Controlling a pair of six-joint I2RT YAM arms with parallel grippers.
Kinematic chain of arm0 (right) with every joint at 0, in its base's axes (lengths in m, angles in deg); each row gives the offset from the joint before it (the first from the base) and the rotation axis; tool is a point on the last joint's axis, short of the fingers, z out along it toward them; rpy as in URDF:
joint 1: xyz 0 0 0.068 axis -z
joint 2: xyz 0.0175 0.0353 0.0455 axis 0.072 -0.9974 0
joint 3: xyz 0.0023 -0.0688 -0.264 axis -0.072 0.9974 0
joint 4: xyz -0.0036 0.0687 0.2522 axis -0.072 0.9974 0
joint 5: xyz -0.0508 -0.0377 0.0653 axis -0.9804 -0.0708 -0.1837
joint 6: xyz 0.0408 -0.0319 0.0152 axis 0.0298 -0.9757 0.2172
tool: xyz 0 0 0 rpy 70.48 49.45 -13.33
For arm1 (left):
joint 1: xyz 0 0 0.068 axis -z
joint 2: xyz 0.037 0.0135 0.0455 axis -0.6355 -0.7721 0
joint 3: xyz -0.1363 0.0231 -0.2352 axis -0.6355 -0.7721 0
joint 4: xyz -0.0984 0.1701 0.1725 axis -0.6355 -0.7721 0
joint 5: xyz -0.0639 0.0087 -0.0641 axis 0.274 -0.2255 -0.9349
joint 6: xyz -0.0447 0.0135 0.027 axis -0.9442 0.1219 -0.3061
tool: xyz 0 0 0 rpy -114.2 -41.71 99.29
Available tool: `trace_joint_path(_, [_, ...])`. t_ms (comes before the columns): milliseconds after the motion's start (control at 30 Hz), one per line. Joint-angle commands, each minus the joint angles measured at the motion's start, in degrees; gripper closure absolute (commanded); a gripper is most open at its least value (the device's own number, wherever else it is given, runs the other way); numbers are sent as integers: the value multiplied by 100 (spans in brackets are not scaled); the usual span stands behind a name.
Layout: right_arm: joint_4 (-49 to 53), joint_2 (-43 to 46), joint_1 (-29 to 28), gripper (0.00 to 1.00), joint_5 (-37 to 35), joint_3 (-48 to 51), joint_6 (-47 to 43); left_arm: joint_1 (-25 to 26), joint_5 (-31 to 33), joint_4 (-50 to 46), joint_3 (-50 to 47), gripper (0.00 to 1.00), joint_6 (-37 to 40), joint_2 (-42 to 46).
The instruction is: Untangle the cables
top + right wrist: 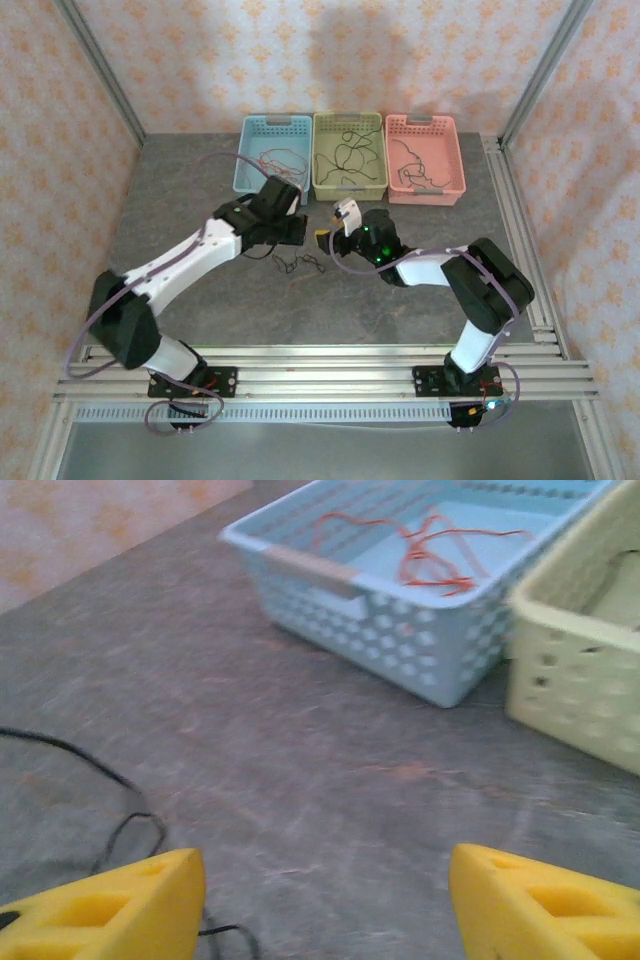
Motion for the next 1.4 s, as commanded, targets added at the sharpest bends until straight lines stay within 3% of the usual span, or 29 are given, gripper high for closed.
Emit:
trace_joint_path(0, [195,24,22,34,309,-188,-290,11,-51,-219,282,87,-72,-344])
trace_joint_path(100, [349,37,27,34,285,-199,-392,-15,102,-219,285,53,-111,-302])
trace_joint_path(300, [642,-92,-27,33,809,-344,-556,-191,183,-118,100,34,-162,203])
trace_joint_path(467, [1084,-411,-303,30,1100,-701,-744,-231,325,38,-213,31,-208,871])
trace_joint_path(700, [2294,-949,-628,27,606,-1505,-801,-469,484,76,-741,31,-271,1796])
trace_joint_path(933, [3643,-1450,-896,29,-45,-2149,-1406,-664,458,253,-1120,31,-316,2056])
trace_joint_path(1067, [3919,-1555,-896,40,-202,-2246,-1583,-745,494,463,-1357,31,-354,2109])
trace_joint_path(1233, [4293,-1604,-905,71,-174,-2455,-1802,-807,634,697,-1578,31,-441,2201])
trace_joint_path(1300, [3931,-1396,-905,87,-224,-2268,-1751,-825,696,799,-1673,30,-461,2286])
trace_joint_path(1367, [3378,-1097,-896,98,-302,-1986,-1628,-837,822,869,-1760,31,-479,2413])
